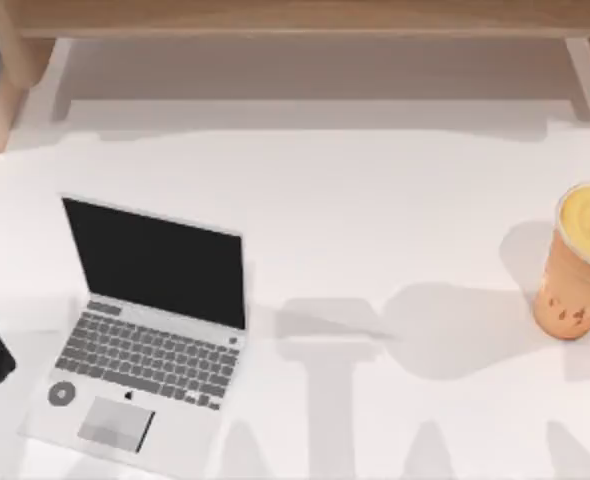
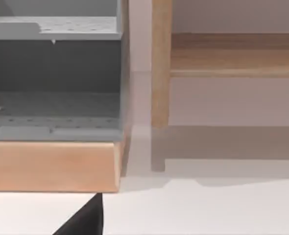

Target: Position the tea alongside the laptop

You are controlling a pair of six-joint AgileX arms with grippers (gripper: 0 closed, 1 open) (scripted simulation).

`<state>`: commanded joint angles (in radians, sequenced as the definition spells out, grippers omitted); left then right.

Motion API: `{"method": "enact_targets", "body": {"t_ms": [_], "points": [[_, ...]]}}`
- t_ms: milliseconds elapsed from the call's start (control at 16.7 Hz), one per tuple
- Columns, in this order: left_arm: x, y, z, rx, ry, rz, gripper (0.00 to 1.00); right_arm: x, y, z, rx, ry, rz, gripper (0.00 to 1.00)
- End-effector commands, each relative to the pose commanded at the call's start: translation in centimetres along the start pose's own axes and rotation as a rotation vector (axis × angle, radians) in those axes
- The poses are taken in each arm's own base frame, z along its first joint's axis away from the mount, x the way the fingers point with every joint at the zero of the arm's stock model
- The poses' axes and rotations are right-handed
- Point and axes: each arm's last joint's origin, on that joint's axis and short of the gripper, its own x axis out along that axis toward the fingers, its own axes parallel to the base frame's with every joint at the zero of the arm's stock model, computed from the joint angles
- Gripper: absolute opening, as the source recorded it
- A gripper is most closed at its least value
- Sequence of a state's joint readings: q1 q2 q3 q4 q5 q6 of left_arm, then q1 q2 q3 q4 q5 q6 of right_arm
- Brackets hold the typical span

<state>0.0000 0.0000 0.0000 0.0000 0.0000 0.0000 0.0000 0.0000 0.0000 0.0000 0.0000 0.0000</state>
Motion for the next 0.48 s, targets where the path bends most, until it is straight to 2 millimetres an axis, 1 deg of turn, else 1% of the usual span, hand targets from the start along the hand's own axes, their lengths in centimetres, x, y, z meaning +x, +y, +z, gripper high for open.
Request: {"method": "enact_targets", "body": {"t_ms": [240,480], "points": [[0.0,0.0,0.0,0.000,0.000,0.000,1.00,0.2,0.2,-0.1,0.011,0.018,0.001,1.00],[0.0,0.0,0.0,0.000,0.000,0.000,1.00,1.1,1.6,-0.6,0.045,0.099,0.002,1.00]]}}
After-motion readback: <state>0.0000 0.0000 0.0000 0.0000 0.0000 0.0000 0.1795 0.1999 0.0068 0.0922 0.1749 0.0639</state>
